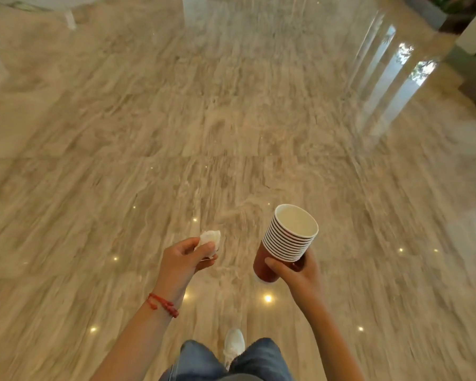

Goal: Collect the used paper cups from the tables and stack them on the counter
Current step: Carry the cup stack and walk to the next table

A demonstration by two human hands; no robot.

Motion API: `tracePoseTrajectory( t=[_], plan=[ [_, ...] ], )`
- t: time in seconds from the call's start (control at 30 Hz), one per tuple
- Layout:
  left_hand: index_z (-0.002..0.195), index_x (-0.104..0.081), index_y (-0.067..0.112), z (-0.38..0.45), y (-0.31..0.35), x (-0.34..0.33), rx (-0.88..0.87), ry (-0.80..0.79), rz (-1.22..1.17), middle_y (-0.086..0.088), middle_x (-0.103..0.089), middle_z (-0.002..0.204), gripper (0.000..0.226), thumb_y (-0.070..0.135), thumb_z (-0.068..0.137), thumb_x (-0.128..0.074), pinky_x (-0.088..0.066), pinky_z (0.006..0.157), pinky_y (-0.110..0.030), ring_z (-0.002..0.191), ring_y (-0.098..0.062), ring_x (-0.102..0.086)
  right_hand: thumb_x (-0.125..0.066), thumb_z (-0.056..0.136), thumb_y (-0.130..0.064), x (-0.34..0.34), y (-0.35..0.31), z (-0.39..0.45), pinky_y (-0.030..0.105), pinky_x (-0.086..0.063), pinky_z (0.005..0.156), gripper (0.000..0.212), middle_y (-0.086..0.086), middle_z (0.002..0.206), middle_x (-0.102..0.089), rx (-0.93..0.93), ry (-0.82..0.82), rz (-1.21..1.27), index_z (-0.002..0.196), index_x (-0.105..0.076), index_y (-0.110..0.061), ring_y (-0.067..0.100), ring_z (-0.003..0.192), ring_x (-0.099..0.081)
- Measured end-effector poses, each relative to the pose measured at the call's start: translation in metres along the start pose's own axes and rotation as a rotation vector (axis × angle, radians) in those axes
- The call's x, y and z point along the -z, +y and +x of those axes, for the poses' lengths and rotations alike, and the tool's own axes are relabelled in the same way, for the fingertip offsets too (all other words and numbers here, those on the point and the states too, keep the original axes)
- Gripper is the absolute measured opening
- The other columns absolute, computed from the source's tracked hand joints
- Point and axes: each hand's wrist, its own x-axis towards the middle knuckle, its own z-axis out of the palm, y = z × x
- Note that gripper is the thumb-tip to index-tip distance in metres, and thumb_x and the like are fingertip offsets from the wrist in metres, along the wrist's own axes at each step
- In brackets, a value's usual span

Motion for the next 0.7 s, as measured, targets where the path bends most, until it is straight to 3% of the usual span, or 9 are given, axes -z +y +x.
tracePoseTrajectory(
  t=[0.3,0.5,0.7],
  plan=[
    [0.086,-0.070,0.008,0.193,0.077,-0.050,0.010,0.032,-0.026,-0.009,-0.072,0.076,0.009,0.008,0.077,-0.069,-0.053,0.057,-0.018,0.067,-0.017,-0.070,-0.082,0.067,-0.008,-0.035,-0.046,0.205,0.030,-0.054,0.085,0.057,-0.002,0.105,-0.069,-0.005,-0.042,-0.010,0.117,-0.057,-0.018,0.011,0.098,-0.066],
    [0.080,-0.073,0.012,0.352,0.140,-0.086,-0.012,-0.007,-0.015,-0.006,-0.073,0.075,0.006,0.008,0.077,-0.068,-0.053,0.057,-0.018,0.069,-0.016,-0.070,-0.082,0.067,-0.007,-0.070,-0.079,0.373,0.018,-0.054,0.071,0.054,-0.005,0.101,-0.071,0.010,-0.021,0.009,0.112,-0.058,-0.022,0.007,0.094,-0.067],
    [0.076,-0.073,0.017,0.495,0.224,-0.129,-0.027,-0.020,0.019,-0.010,-0.072,0.081,0.009,0.008,0.075,-0.071,-0.054,0.057,-0.018,0.069,-0.018,-0.070,-0.083,0.065,-0.011,-0.094,-0.135,0.521,0.012,-0.051,0.068,0.051,-0.015,0.096,-0.072,0.024,0.010,0.005,0.109,-0.060,-0.020,0.003,0.090,-0.067]
  ],
)
